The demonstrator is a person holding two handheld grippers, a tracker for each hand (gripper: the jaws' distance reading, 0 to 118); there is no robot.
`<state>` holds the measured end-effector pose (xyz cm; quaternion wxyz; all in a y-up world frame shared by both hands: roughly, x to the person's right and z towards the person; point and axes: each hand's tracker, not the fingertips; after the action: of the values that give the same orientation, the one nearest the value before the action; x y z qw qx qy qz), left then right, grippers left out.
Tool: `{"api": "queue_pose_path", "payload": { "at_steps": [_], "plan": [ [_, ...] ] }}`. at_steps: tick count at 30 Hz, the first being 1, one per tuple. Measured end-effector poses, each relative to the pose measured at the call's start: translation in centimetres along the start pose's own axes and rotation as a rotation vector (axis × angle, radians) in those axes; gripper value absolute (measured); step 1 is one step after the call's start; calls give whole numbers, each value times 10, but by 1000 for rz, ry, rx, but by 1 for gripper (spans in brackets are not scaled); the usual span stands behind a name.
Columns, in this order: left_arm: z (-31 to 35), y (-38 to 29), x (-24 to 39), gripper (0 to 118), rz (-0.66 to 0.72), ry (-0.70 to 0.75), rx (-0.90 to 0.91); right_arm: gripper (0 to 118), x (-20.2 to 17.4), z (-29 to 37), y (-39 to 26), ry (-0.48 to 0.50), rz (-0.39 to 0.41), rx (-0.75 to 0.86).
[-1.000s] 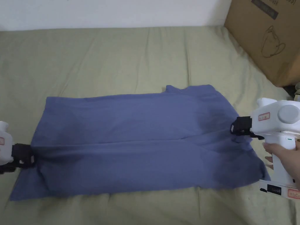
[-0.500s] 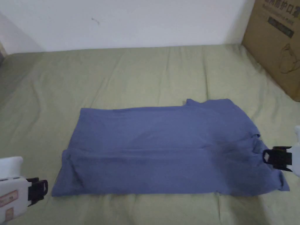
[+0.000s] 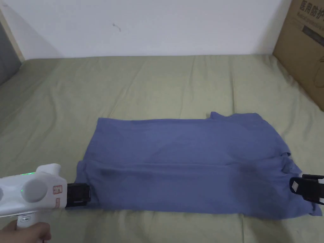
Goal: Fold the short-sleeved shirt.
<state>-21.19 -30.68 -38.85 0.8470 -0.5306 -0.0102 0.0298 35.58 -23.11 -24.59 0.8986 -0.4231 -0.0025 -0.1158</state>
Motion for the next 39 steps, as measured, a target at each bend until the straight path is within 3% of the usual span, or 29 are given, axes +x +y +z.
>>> {"api": "queue_pose_path", "payload": {
  "at_steps": [3, 4, 5, 6, 7, 9, 10, 11, 13, 14, 18, 21, 22, 23, 24, 31, 39],
  "plan": [
    [-27, -2, 6, 115, -29, 1, -132, 1, 12, -5, -3, -38, -13, -14],
    [-16, -7, 17, 111, -70, 21, -84, 1, 16, -6, -3, -56, -17, -19],
    [-4, -5, 20, 94, -96, 3, -62, 1, 20, -6, -4, -65, -21, -23],
    [8, -6, 23, 62, -123, -53, -23, 1, 26, -7, -4, -71, -30, -25],
    [20, -6, 26, 2, -147, -71, 21, 1, 32, -8, -3, -76, -44, -28],
    [47, -12, 30, 2, -196, -104, 79, 1, 45, -10, -3, -93, -82, -34],
    [58, -10, 31, 2, -197, -96, 109, 17, 51, -12, -3, -91, -102, -36],
    [65, -8, 31, 2, -202, -86, 111, 39, 57, -15, -2, -72, -117, -39],
    [67, -4, 18, 2, -177, -94, 114, 94, 66, -23, -3, -43, -151, -70],
    [70, -2, 14, 2, -153, -108, 116, 97, 69, -30, -3, -46, -164, -107],
    [67, 4, 9, 2, -144, -106, 104, 97, 83, -59, -5, -55, -266, -185],
    [69, 2, 15, 2, -142, -93, 101, 92, 88, -73, -8, -38, -284, -252],
    [68, 1, 15, 2, -128, -93, 104, 59, 88, -71, -9, -34, -272, -246],
    [68, 0, 15, 2, -120, -99, 104, 17, 87, -70, -9, -28, -245, -243],
    [68, 1, 13, 2, -118, -103, 102, 6, 86, -67, -9, 9, -227, -233],
    [81, -16, 6, 2, -125, -120, 65, 6, 87, -39, -9, -38, -126, -226],
    [103, -86, -25, 2, -25, -218, -24, 6, 83, 9, -47, -13, -138, -259]
  ]
}}
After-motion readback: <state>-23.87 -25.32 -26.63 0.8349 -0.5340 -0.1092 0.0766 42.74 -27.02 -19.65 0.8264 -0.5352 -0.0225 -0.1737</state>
